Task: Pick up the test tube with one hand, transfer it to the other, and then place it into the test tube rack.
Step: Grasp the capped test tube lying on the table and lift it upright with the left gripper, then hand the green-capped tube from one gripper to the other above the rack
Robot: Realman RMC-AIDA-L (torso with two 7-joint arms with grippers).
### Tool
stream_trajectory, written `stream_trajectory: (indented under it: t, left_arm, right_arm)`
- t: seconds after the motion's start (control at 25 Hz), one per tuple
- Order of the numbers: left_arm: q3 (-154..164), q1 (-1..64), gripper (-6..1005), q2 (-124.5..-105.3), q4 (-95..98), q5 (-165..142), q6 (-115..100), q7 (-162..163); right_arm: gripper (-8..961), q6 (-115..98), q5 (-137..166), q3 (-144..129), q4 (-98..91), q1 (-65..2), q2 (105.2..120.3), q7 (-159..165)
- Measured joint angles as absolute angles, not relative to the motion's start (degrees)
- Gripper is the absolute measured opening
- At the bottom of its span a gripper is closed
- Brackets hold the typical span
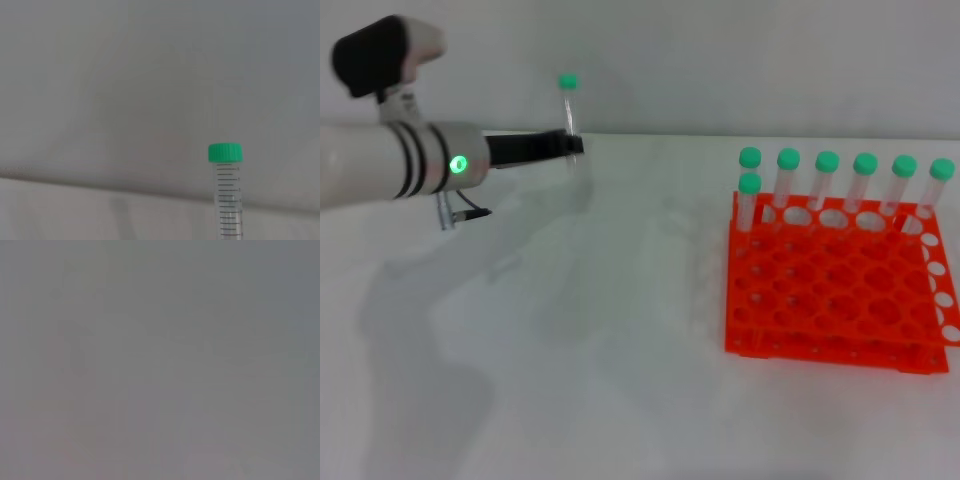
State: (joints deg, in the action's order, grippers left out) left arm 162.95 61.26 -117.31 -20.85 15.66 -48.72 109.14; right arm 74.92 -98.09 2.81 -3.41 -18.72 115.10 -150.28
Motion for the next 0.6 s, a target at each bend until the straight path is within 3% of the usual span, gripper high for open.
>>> stream_trajectory:
  t: [0.24, 0.6]
  left_arm:
    - [162.9, 52.0, 192, -118.79, -19.7, 41.5, -55.5, 92.1]
    - [162.4, 39.1, 192, -119.43, 2.4, 67.2, -66.4, 52.8]
  right_arm:
    - [737, 74.8, -98.1, 2.8, -3.7, -18.8, 114.99, -148.9]
    - [735, 74.4, -99.9, 3.0, -3.8, -18.8, 114.82, -145.9]
